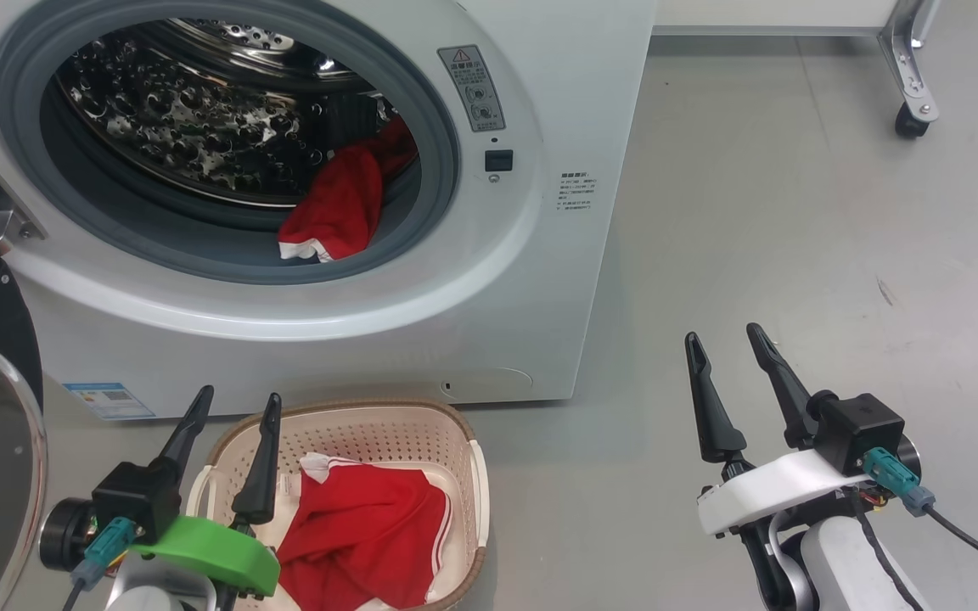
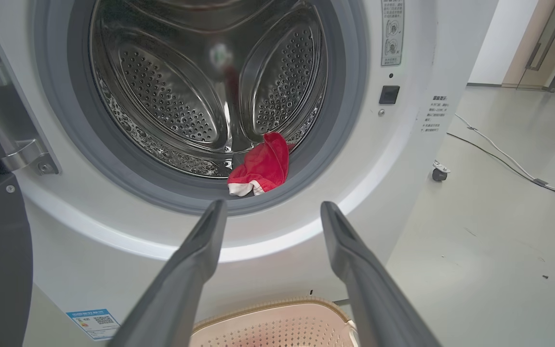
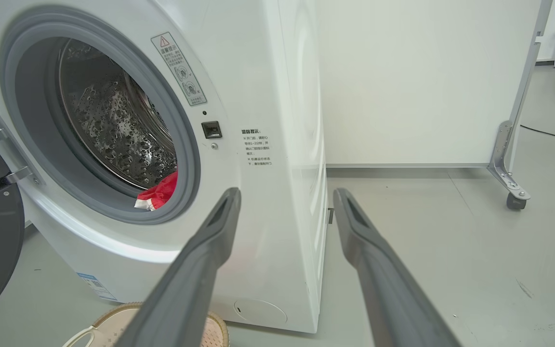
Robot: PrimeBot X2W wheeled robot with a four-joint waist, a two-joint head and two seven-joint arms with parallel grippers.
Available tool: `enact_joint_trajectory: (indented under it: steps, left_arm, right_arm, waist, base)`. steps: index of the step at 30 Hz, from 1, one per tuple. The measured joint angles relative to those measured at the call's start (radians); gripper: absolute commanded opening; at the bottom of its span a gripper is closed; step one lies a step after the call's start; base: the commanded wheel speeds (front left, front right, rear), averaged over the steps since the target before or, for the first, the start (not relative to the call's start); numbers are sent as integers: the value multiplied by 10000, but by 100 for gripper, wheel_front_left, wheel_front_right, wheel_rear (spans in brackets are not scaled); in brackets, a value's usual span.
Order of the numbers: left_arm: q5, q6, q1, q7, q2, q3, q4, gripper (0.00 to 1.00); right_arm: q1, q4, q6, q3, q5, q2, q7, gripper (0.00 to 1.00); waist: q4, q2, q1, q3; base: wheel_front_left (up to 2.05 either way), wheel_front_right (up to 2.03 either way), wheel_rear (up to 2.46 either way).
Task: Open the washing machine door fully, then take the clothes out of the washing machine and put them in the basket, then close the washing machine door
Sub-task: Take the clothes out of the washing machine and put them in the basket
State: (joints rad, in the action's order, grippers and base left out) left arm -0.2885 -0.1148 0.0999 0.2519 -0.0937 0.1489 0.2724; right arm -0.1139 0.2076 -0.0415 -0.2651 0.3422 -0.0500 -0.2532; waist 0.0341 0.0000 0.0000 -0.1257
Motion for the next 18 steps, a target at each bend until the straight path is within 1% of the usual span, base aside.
enact_joint_trajectory:
  steps: [18]
  left_arm:
    - [73, 40, -147, 2, 48, -63, -244, 100]
  right_arm:
    - [0, -10, 0, -2, 0, 0, 0, 100]
  waist:
    - [19, 0, 0, -25]
  base:
    - [0, 0, 0]
